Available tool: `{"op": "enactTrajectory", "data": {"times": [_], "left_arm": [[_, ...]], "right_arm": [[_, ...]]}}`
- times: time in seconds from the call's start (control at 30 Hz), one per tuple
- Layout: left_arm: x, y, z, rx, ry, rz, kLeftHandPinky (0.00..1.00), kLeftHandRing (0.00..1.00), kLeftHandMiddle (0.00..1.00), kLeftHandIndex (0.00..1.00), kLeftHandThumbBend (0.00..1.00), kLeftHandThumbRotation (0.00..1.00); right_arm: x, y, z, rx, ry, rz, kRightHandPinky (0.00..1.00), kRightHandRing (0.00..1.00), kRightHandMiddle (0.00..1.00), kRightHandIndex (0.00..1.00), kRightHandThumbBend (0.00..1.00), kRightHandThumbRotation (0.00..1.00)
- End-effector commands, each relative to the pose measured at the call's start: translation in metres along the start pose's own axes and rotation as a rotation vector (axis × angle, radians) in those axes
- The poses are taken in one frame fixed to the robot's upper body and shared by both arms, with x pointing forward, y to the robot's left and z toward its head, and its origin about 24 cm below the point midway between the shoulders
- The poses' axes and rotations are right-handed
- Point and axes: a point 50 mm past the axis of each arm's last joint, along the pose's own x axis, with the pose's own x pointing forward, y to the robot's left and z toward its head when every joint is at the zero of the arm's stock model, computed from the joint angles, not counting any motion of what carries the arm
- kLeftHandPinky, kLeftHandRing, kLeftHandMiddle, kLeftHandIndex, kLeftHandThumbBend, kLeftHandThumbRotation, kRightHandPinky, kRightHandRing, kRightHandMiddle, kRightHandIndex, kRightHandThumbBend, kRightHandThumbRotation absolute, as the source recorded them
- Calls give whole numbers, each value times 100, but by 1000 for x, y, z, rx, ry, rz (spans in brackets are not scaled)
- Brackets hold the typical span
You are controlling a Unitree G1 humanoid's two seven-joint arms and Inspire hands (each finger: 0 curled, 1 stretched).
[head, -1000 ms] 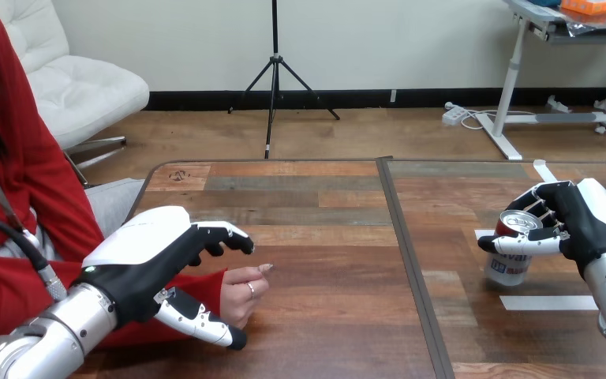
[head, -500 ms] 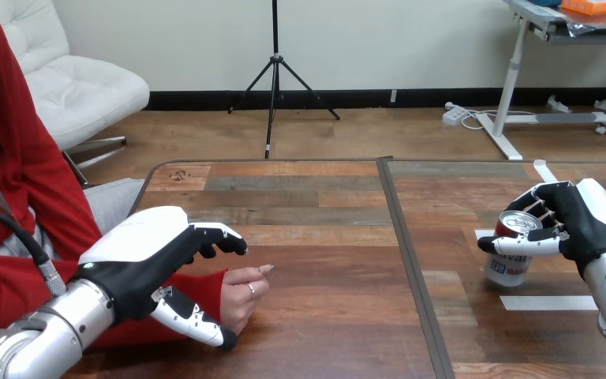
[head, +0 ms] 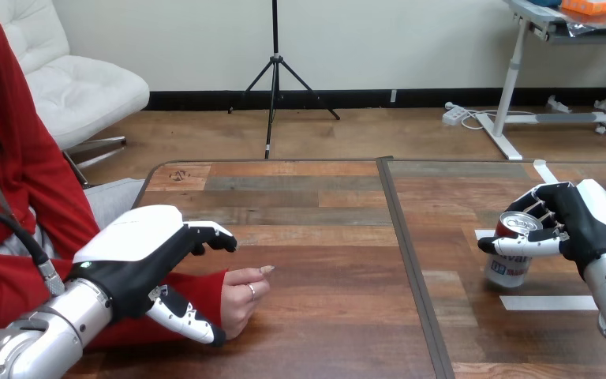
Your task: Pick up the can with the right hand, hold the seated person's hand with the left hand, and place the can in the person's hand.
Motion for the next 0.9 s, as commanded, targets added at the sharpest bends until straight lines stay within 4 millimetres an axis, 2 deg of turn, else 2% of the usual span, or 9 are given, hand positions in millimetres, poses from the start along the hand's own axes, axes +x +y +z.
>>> {"op": "enactTrajectory", "data": {"times": [0.0, 0.87], "left_arm": [[6, 20, 5, 72, -17, 86, 70, 77, 80, 76, 97, 18], [9, 11, -5, 80, 46, 82, 72, 79, 82, 78, 94, 14]], "right_arm": [[15, -23, 33, 11, -111, -70, 36, 41, 44, 46, 80, 0], [15, -22, 33, 12, -117, -64, 35, 40, 44, 46, 82, 0]]}}
